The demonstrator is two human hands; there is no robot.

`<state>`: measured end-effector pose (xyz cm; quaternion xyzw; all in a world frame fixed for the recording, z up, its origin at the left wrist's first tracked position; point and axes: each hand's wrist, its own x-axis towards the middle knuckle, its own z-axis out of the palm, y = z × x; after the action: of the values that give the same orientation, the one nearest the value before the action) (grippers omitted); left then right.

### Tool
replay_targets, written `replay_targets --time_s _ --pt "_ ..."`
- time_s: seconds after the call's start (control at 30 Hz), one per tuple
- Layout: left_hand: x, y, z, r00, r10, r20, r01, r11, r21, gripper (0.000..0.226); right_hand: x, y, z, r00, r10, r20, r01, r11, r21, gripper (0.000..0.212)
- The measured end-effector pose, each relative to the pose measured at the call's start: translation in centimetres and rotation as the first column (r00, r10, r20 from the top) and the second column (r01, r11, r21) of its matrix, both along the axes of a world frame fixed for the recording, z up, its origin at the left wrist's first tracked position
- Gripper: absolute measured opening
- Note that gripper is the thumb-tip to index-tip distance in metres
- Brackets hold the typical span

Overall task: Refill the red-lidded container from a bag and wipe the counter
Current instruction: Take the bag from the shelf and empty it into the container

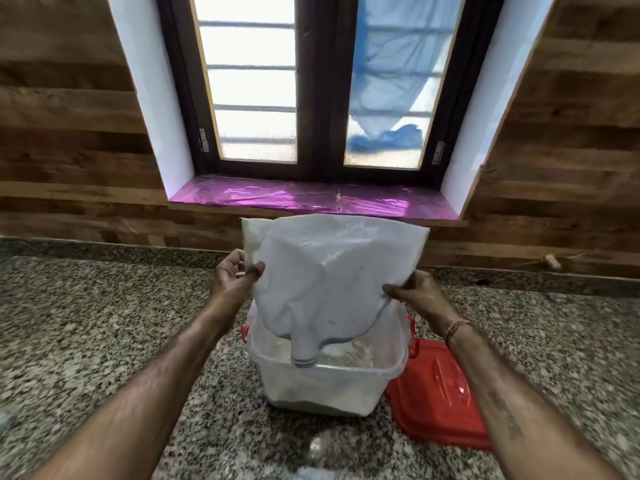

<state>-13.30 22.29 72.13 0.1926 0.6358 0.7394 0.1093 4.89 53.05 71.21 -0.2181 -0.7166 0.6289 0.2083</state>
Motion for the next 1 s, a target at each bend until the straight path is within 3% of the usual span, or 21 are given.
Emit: replay_targets --time_s 0.17,0.27,0.33,0.43,0.67,0.83,1.0 --pt "0.3 1.0 1.2 0.992 0.002 -0.123 -0.010 0.998 -0.062 0.013 -0.5 -0.2 0.8 0.978 -0.188 -0.087 0.187 0.982 -0.023 0.020" --pt "-0.1 1.0 0.4 0.992 -0.124 -0.017 0.123 0.991 -0.052 0.023 -0.6 -0.7 0.9 0.966 -0.237 -0.102 0.227 0.969 -0.095 0.018" --pt "0.1 1.1 -1.0 0.988 -0.154 0.033 0.157 0.980 -0.125 0.026 -0.6 -1.1 0.7 0.964 -0.248 -0.092 0.235 0.963 -0.132 0.016" --pt "0.2 1.2 -2.4 0.995 -0.095 0.014 0.095 0.976 -0.194 0.017 -0.5 -1.5 0.3 0.968 -0.233 -0.095 0.214 0.961 -0.176 0.018" --pt "-1.9 1.4 1.2 0.999 0.024 0.042 -0.019 0.993 -0.114 0.022 -0.9 -0.9 2.3 0.968 -0.231 -0.099 0.214 0.964 -0.157 0.011" --pt "-4.0 0.7 4.4 0.996 0.085 0.039 -0.080 0.991 -0.107 0.012 -2.9 -0.5 5.3 0.976 -0.202 -0.087 0.193 0.976 -0.100 0.007" --pt "-7.6 -2.6 6.1 0.984 0.169 0.063 -0.158 0.976 -0.150 0.016 -5.3 -2.2 8.3 0.975 -0.218 -0.043 0.212 0.971 -0.106 0.018"
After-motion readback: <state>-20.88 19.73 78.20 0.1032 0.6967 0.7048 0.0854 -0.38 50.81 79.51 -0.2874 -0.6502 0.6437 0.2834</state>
